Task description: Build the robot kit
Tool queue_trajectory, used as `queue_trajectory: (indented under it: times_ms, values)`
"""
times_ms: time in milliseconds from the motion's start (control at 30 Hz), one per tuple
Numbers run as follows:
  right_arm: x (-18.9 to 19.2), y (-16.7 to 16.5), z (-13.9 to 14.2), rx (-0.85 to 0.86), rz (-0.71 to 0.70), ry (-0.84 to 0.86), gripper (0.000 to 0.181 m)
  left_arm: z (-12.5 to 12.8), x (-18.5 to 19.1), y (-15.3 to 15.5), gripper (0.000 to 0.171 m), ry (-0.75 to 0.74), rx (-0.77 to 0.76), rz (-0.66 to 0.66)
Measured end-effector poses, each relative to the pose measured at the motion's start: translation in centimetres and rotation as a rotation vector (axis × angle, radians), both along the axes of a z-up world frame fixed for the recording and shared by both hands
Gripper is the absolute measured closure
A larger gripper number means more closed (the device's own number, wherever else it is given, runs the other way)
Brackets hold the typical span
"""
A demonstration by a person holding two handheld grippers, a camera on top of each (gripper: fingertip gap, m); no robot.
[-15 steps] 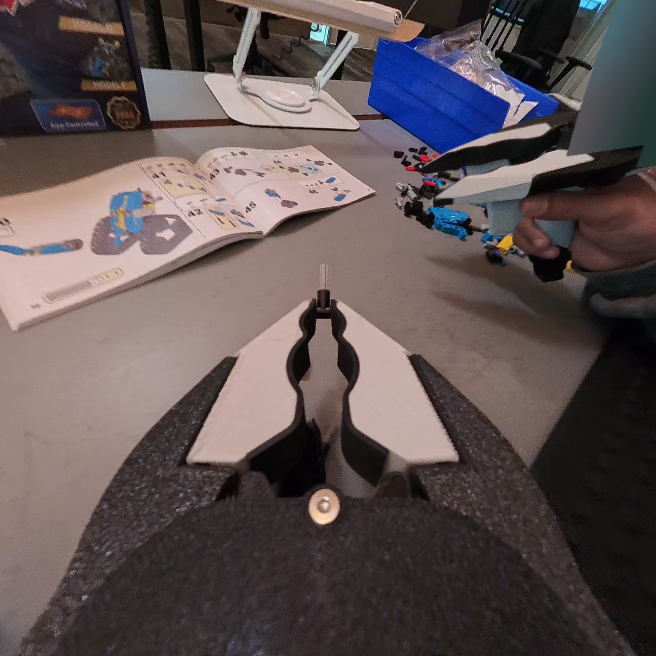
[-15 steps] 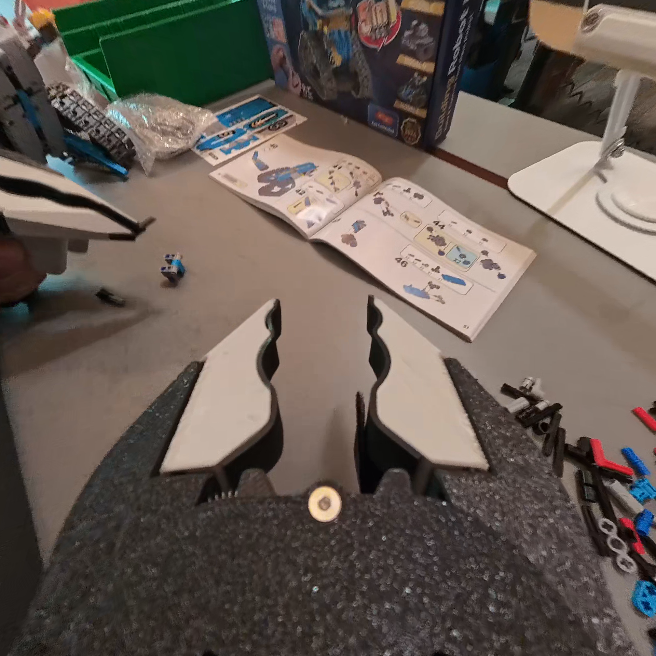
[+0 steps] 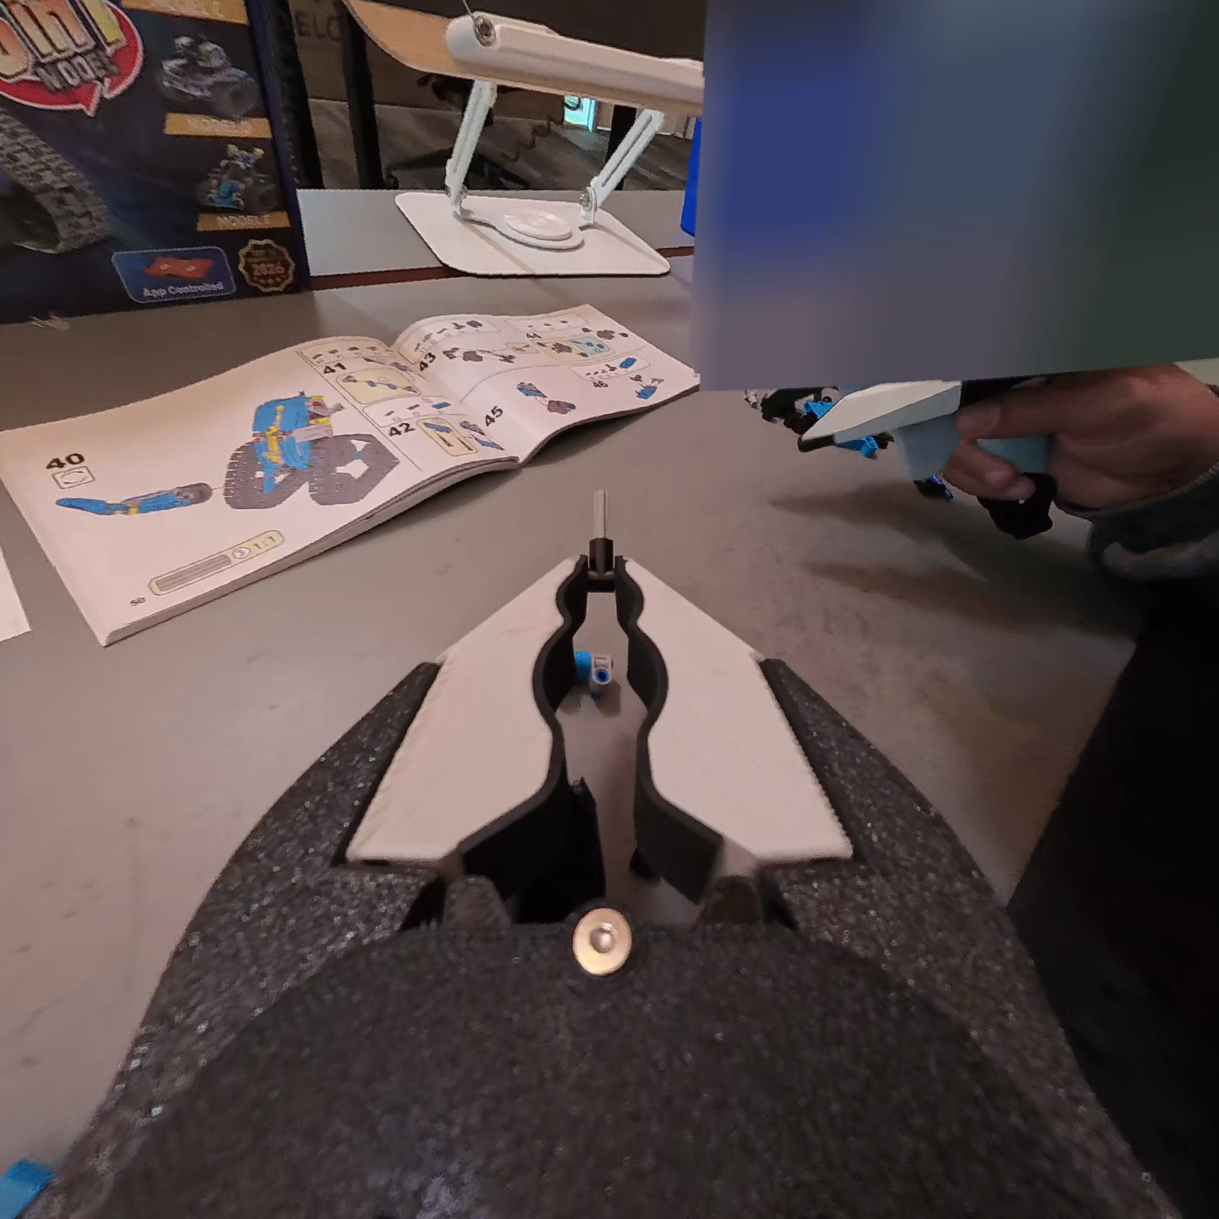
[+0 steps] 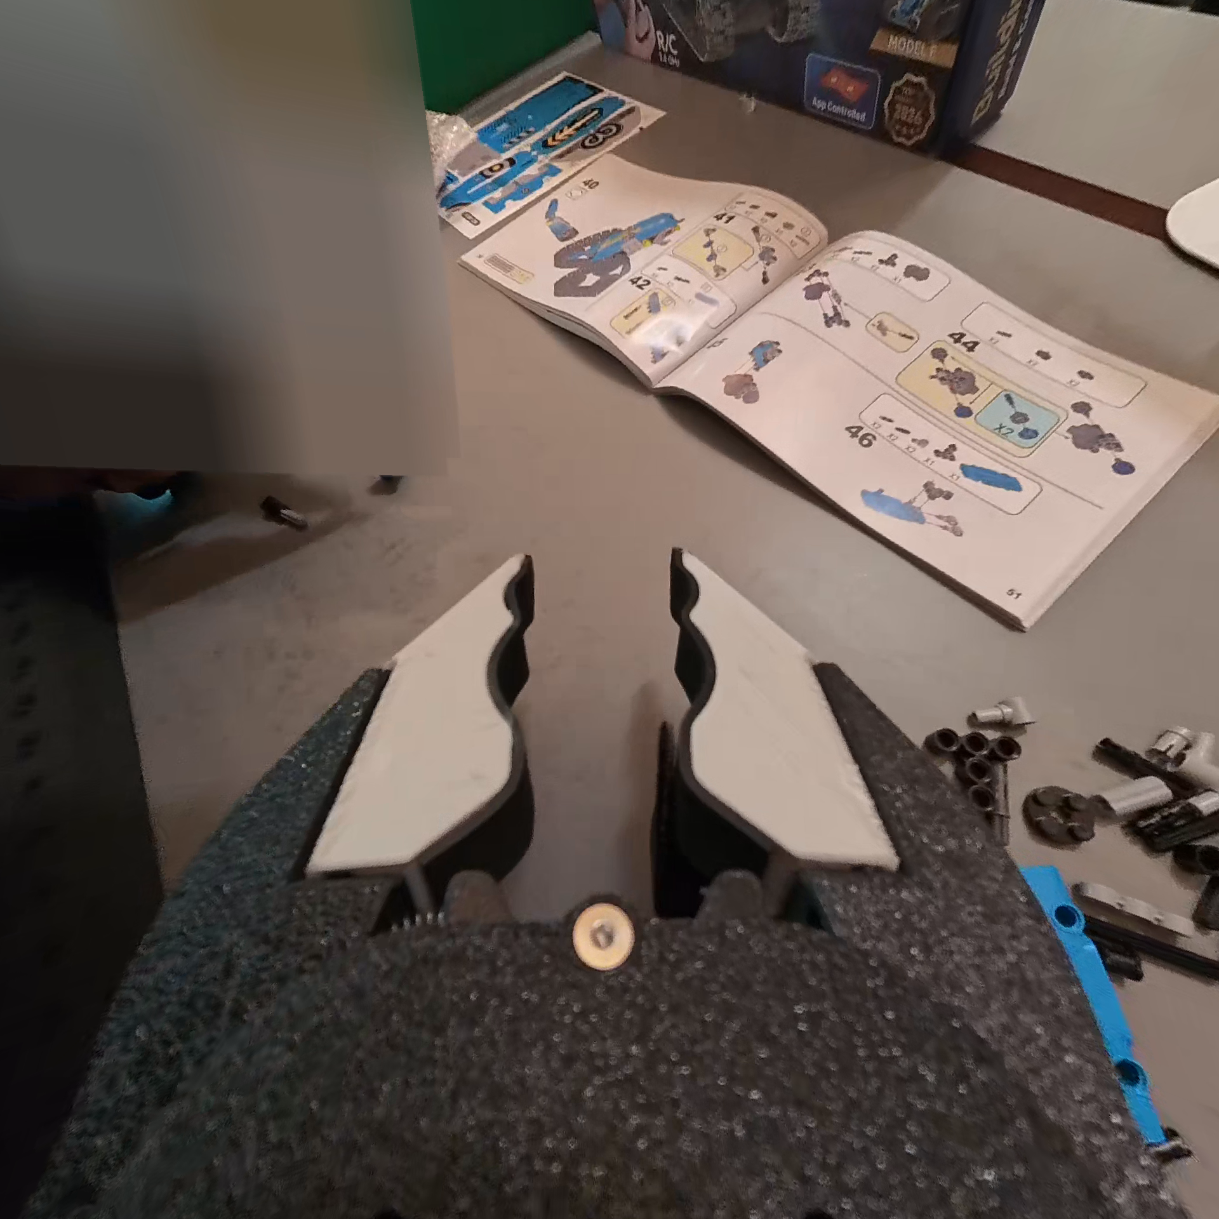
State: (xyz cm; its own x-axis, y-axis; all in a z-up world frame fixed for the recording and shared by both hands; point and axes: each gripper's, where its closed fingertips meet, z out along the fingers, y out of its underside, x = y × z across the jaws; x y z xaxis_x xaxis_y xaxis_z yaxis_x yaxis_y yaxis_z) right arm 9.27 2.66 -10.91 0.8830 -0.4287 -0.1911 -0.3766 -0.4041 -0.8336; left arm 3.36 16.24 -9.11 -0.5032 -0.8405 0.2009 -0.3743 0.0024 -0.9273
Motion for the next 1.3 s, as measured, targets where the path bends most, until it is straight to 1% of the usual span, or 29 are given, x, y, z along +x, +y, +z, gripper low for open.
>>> queue_trajectory:
  times_ms: [200,300,367,433,533,600,700,833,867,933,967,1067,1133,1200,1233,1300]
  values:
    - [-0.1,-0.2,-0.2,0.008,0.005,0.017,0.142,-0.1,0.0,-0.4,0.165,-0.013,0.028,-0.012]
    - [-0.9,0.5,0.3,0.028,0.048,0.001,0.142,0.1,0.1,-0.5,0.165,-0.026,0.039,-0.01]
    - [-1.7,1.1,0.8,0.031,0.092,-0.039,0.144,0.0,0.1,-0.5,0.164,-0.022,0.047,-0.011]
    - [-3.0,1.9,1.2,0.02,0.157,-0.096,0.151,-0.2,0.2,-0.5,0.164,-0.012,0.059,-0.006]
    - [-4.3,2.8,1.4,-0.017,0.209,-0.195,0.152,-1.0,0.6,0.0,0.164,0.017,0.119,0.032]
    - [-5.0,3.3,1.3,-0.041,0.235,-0.23,0.154,-1.1,0.6,0.2,0.164,0.019,0.147,0.056]
    - [-6.8,4.3,1.0,-0.055,0.302,-0.244,0.154,-1.2,-0.5,-1.0,0.164,0.085,0.134,0.061]
    - [-9.5,5.6,0.5,-0.07,0.408,-0.291,0.152,-1.9,-3.6,-5.0,0.164,0.307,-0.013,-0.036]
    - [-10.0,5.8,0.0,-0.088,0.432,-0.303,0.151,-1.6,-3.8,-5.6,0.164,0.332,-0.067,-0.033]
    - [-10.7,6.2,-0.8,-0.119,0.458,-0.327,0.147,-0.7,-4.2,-6.8,0.164,0.393,-0.245,-0.032]
    - [-10.7,6.4,-0.8,-0.128,0.449,-0.355,0.143,-0.3,-4.4,-7.4,0.164,0.43,-0.332,-0.037]
    - [-10.5,6.8,0.7,-0.066,0.411,-0.435,0.142,0.5,-4.4,-8.5,0.165,0.457,-0.493,-0.033]
    - [-10.4,6.7,1.9,-0.013,0.391,-0.46,0.143,1.6,-4.2,-8.9,0.165,0.467,-0.65,-0.043]
    - [-10.3,6.4,3.1,0.044,0.383,-0.485,0.15,2.4,-4.2,-9.8,0.165,0.512,-0.799,-0.091]
    - [-10.4,6.3,3.5,0.067,0.391,-0.491,0.156,2.7,-4.2,-10.1,0.165,0.53,-0.867,-0.112]
    - [-10.3,6.0,3.8,0.072,0.394,-0.511,0.159,3.1,-4.0,-10.3,0.165,0.53,-0.931,-0.127]
